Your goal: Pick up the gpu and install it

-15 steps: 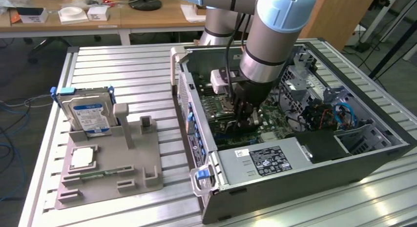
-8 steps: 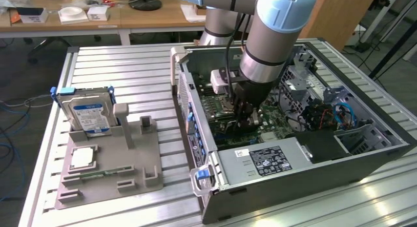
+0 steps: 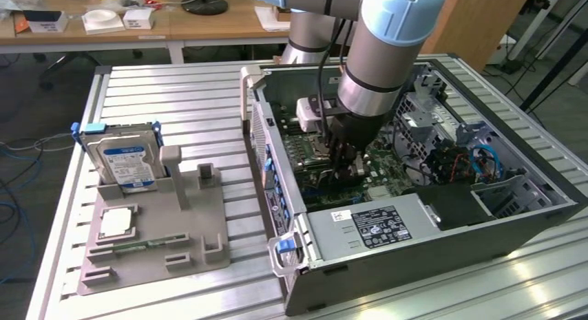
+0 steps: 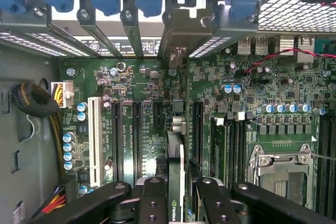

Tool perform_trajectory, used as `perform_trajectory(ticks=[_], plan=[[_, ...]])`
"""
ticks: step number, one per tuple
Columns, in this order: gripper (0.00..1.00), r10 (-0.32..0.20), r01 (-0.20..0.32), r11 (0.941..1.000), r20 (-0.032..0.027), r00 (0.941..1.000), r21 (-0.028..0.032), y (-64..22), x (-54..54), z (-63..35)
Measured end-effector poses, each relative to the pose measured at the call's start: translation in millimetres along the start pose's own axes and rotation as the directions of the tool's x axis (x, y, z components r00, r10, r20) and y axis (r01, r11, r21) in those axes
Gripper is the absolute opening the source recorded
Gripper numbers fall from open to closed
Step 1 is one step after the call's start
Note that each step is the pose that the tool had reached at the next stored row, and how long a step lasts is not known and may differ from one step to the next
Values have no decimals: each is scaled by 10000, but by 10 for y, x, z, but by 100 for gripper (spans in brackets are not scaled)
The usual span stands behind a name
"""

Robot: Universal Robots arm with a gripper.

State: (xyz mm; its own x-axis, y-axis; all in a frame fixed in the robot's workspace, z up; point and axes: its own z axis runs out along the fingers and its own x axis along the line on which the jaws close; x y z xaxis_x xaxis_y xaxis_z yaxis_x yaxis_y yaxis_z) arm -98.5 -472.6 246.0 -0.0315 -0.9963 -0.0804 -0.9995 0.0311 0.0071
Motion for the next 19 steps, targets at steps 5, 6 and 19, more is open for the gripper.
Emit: perform_trajectory(ticks=[5,6,19], plan=[[26,1,-1,10000,2,10000,-6,18,-4,1],[26,0,0,10000,0,10000,-6,20,-5,1],[26,1,-1,10000,12,10000,-3,30,-4,24]])
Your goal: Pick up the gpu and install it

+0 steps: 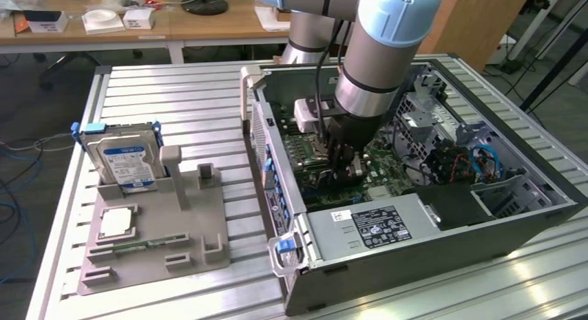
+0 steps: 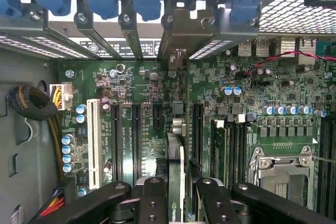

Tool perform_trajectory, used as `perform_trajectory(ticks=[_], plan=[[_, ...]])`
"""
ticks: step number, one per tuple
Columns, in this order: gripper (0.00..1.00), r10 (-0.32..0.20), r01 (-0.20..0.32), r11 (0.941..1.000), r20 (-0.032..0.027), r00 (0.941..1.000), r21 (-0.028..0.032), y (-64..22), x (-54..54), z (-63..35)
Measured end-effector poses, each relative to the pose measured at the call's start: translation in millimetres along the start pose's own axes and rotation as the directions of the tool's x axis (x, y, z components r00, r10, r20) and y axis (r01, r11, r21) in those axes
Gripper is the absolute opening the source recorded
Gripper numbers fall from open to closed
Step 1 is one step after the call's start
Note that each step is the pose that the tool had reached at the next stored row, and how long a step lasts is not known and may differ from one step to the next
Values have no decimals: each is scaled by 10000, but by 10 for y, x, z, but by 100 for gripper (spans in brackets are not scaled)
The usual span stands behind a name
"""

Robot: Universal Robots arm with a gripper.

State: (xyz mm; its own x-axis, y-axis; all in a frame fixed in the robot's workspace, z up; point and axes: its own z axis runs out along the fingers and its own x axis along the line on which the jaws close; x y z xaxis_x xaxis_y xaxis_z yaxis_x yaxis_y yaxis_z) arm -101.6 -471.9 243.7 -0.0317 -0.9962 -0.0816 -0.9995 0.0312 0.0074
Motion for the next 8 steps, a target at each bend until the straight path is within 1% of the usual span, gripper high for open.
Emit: perform_trajectory(ticks=[2,4,8], plan=[[26,1,-1,10000,9,10000,4,0,0,0],[26,-1,1,10000,15,10000,-4,0,-1,0],[26,-1,1,10000,14,10000,-5,0,0,0]])
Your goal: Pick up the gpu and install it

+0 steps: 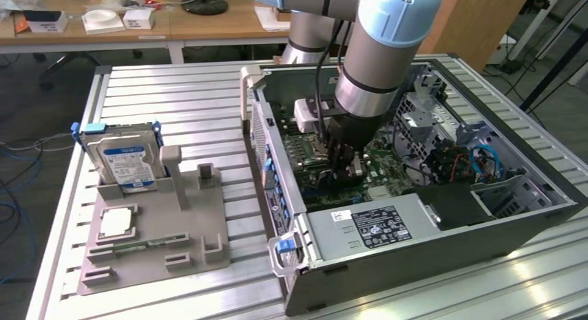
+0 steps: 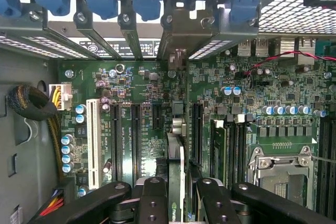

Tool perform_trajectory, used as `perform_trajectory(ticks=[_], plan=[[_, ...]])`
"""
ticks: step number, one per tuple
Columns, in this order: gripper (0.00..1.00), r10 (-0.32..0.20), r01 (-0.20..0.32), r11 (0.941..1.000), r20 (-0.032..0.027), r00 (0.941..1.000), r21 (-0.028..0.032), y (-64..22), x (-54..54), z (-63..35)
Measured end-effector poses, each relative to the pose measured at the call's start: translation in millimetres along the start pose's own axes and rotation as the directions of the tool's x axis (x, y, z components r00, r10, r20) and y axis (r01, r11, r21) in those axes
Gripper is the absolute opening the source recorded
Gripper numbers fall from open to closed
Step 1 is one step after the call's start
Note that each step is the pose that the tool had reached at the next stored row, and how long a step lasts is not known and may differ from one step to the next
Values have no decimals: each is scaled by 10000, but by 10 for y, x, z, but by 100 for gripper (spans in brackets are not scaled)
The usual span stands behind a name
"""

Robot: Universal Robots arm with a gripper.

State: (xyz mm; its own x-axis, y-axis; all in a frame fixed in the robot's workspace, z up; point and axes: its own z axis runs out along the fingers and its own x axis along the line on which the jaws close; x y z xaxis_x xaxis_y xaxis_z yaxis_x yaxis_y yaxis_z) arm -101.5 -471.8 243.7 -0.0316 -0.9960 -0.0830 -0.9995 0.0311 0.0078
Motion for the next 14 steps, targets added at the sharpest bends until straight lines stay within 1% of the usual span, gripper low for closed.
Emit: perform_trajectory(ticks=[2,3,4,5,7,9,10,14], plan=[[26,0,0,10000,1,10000,0,0,0,0],[27,6,-6,10000,33,10000,2,3,-2,10],[33,7,-7,10000,15,10000,6,3,-1,7],[33,5,-5,10000,10,10000,5,2,-1,5],[45,1,-1,10000,0,10000,0,0,0,0],[45,1,-1,10000,0,10000,0,0,0,-3],[51,0,0,10000,10,10000,-2,1,-2,-42],[51,2,-2,10000,17,10000,0,3,-5,-221]])
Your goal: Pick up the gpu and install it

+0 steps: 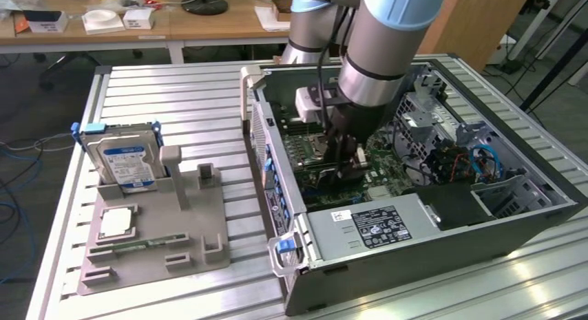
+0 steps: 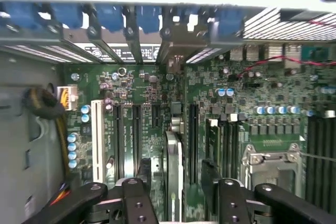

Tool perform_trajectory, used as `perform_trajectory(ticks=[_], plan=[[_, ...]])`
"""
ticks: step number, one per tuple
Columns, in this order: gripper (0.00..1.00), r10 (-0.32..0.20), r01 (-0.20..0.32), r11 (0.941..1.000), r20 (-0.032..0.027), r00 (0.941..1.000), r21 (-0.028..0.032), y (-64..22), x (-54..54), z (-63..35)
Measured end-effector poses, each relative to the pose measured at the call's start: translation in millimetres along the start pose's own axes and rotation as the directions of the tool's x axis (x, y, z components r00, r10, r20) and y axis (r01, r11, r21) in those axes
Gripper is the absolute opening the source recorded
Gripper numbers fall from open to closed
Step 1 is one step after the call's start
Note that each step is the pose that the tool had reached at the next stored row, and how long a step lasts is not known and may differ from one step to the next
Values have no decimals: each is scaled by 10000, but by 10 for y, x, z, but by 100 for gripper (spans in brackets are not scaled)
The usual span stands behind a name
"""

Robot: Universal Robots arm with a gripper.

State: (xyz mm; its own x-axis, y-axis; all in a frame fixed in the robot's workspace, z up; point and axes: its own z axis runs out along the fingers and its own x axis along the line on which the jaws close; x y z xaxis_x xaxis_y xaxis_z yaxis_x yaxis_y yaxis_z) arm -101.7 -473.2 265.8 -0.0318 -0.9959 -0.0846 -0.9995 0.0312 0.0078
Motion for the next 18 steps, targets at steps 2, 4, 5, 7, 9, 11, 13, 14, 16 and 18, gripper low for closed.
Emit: perform_trajectory(ticks=[2,4,5,7,9,11,13,14,16,18], plan=[[51,-1,1,10000,-1,10000,-1,1,-8,-93],[51,-2,2,10000,0,10000,0,1,-13,-155],[50,-1,1,10000,1,10000,0,1,-13,-154],[43,-2,2,10000,1,10000,0,1,-13,-155],[37,-2,2,10000,1,10000,0,1,-13,-155],[25,-2,2,10000,1,10000,0,1,-13,-155],[20,-1,1,10000,0,10000,-1,2,-13,-155],[14,-2,2,10000,0,10000,0,1,-13,-155],[11,-1,1,10000,0,10000,0,1,-13,-155],[11,-1,1,10000,0,10000,0,1,-13,-155]])
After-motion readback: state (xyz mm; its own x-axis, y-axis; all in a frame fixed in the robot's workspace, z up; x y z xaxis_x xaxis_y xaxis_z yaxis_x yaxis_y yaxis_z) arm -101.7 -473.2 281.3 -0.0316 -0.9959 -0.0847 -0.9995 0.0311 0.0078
